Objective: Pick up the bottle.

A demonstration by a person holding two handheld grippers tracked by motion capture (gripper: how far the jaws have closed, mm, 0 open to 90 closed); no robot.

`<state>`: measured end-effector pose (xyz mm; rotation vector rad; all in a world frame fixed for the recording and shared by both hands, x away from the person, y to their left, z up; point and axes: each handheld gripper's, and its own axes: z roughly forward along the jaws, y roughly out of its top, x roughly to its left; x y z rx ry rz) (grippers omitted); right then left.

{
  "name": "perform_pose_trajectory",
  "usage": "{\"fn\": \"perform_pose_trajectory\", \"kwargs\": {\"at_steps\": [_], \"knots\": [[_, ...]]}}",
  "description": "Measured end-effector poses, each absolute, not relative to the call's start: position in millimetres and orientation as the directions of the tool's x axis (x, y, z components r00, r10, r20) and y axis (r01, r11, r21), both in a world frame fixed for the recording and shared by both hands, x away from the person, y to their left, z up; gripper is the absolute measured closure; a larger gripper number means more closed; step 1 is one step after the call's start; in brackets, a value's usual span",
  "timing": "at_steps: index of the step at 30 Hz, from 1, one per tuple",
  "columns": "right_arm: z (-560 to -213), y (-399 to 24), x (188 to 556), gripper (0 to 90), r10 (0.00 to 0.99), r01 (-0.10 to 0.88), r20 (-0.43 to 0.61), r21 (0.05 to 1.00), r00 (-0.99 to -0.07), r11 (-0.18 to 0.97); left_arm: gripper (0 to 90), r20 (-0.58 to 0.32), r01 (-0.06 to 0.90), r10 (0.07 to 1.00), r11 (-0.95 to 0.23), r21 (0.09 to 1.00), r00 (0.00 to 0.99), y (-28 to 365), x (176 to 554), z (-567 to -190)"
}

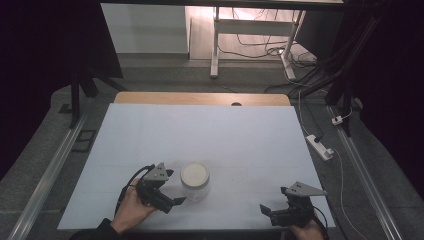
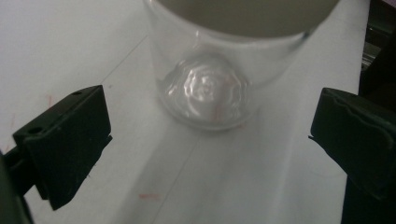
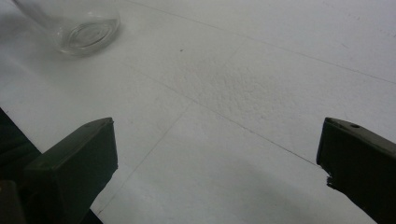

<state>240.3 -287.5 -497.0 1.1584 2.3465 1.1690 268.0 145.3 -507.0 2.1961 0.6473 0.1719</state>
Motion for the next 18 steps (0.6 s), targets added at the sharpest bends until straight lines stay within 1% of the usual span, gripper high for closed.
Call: {"fn": "perform_pose_trajectory", "kwargs": {"at_steps": [8,18], "knots": [[-497.1,-287.5,240.4,0.0,0.760,0.539,0.101,0.765,-0.643,0.354,0.0,-0.084,0.363,0.465,-0.553,0.750,0.882,121.5,280.8,-510.6],[-497.1,-287.7,240.5,0.0,0.759,0.539,0.103,0.765,-0.643,0.353,0.0,-0.074,0.340,0.446,-0.553,0.761,0.892,104.1,290.8,-510.8]]}}
